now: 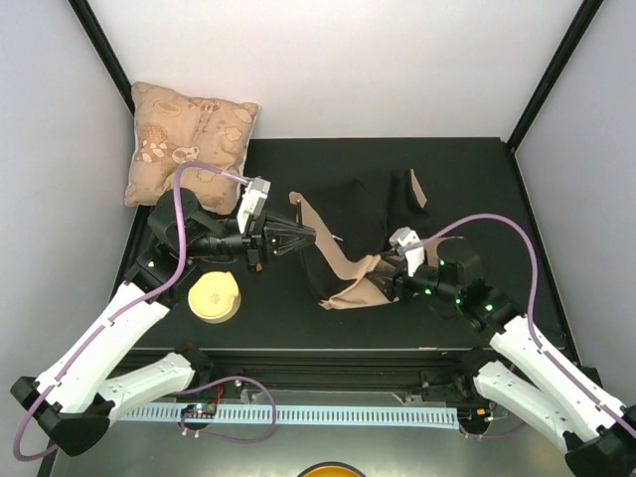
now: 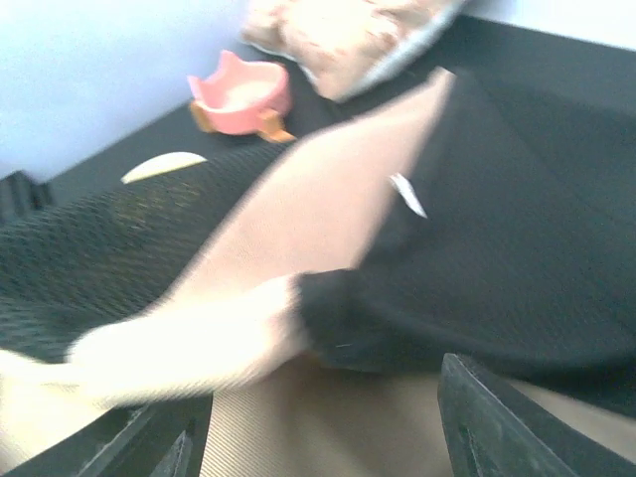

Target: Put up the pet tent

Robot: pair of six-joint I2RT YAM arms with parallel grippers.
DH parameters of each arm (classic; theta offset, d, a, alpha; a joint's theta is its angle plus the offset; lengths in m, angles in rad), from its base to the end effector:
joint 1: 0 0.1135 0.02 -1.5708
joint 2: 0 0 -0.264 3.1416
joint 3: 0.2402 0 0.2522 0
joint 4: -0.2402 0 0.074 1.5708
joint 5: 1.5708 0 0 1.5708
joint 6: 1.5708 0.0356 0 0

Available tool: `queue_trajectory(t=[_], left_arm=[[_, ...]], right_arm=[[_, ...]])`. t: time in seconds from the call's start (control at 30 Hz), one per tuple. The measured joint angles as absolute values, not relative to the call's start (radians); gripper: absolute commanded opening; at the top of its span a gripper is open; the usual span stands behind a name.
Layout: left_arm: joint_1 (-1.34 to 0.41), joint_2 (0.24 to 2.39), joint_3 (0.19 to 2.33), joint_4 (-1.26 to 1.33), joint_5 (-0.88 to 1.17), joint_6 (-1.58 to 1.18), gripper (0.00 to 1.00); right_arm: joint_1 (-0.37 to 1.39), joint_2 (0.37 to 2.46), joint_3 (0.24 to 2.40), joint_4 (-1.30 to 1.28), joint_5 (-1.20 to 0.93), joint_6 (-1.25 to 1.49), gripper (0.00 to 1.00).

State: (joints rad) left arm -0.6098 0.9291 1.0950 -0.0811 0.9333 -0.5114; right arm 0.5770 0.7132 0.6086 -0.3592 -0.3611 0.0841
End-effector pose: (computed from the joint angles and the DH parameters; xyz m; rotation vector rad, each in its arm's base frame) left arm 0.1382 -0.1314 0.4327 0.9144 1.4886 -1.5402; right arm 0.1324 0.1012 0.2723 -0.7346 1.9590 0.7759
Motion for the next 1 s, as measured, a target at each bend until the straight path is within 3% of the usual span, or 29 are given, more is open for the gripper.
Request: queue_trajectory(t=[0.17, 0.23, 0.4, 0.7, 0.87, 0.93, 1.0], left_arm=[[-0.610, 0.929, 1.095, -0.081, 0.934, -0.512, 0.02], [-0.610, 0.929, 1.095, -0.081, 0.935, -0.512, 0.02], [-0.610, 0.929, 1.095, -0.081, 0.936, -0.512, 0.02], [-0.610, 0.929, 1.093, -0.081, 0.936, -0.512, 0.02], [-0.610, 0.929, 1.076, -0.073, 0.941, -0.513, 0.02], [-0.610, 0.929, 1.068, -0.068, 0.946, -0.518, 0.02], [-0.610, 0.929, 1.059, -0.056, 0.950, -0.526, 0.02]], right_arm=[[0.641, 0.825, 0.633, -0.224, -0.462, 0.017, 0.54], [0.649, 0.877, 0.657, -0.191, -0.490, -0.005, 0.55], [0.649, 0.931, 0.702, -0.134, -0.526, -0.054, 0.72], [0.649, 1.018, 0.829, -0.244, -0.453, -0.205, 0.78], [0.577, 1.110, 0.921, -0.372, -0.587, -0.342, 0.83], [0.507, 1.165, 0.980, -0.433, -0.660, -0.393, 0.98], [0.456, 1.216, 1.040, -0.501, -0.730, -0.463, 1.00]])
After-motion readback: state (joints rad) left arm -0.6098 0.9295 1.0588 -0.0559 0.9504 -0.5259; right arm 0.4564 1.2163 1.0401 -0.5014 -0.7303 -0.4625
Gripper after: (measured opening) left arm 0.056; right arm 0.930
